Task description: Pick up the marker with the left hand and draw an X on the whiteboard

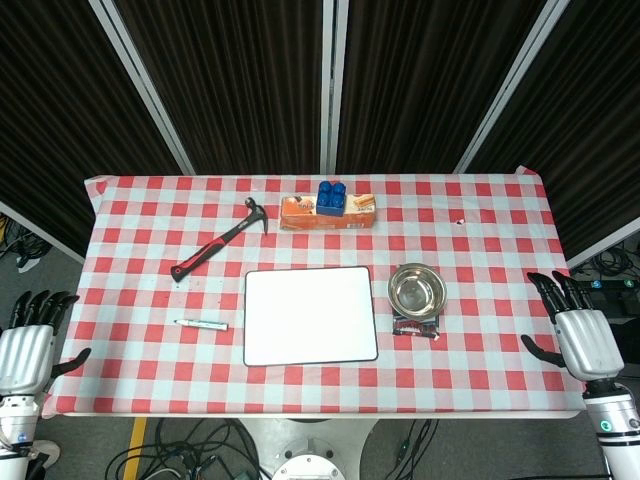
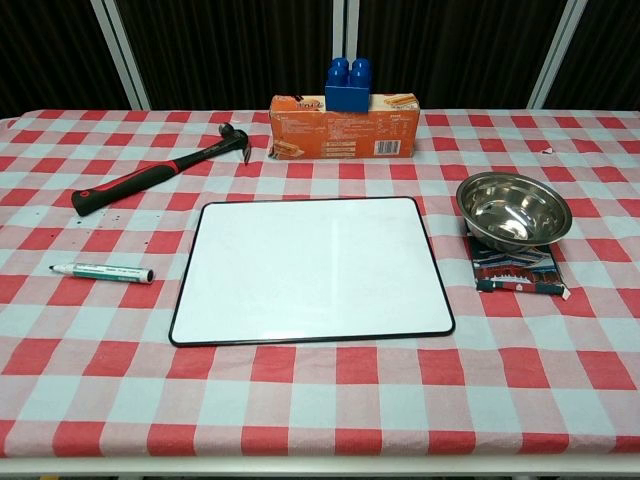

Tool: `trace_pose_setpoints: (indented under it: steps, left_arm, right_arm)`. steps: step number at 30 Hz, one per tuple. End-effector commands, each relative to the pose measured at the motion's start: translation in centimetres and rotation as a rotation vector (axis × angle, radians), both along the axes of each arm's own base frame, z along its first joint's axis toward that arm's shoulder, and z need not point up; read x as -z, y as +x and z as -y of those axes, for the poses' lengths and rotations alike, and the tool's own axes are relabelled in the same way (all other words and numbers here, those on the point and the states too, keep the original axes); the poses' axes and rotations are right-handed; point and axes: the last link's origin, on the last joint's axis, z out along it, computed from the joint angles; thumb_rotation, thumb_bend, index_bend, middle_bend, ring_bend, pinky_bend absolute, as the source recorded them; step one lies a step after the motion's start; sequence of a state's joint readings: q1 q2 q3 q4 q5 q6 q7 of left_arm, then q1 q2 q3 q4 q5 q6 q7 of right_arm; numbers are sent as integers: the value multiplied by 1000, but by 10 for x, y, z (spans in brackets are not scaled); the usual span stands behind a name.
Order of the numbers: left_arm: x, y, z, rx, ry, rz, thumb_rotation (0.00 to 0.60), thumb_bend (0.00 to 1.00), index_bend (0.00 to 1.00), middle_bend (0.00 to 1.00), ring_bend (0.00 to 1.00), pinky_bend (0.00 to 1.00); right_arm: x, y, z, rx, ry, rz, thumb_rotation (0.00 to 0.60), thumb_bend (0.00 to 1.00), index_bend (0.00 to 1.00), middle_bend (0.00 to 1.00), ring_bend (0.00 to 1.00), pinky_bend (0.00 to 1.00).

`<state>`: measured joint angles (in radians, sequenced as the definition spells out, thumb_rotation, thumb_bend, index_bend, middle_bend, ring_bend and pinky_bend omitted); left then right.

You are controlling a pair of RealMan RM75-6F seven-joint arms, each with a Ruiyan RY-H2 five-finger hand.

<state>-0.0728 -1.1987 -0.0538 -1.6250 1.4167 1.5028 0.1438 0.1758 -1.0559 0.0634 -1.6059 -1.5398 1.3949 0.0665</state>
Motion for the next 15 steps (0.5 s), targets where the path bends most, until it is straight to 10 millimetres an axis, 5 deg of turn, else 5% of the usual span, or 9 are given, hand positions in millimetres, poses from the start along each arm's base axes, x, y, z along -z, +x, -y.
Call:
trace_pose_setpoints:
  steps: [1, 15]
  left_arm:
    - [0, 1, 0, 4, 1, -1, 600, 159, 206, 160, 76, 61]
    - [2, 23, -36, 126, -55, -37, 600, 159, 217, 160, 79, 102]
  right_arm:
    - [0, 0, 0, -1, -1, 0, 600, 148, 41, 98, 0, 79]
    - [-8, 0, 6, -12, -23, -19, 600, 148, 41, 95, 0, 80]
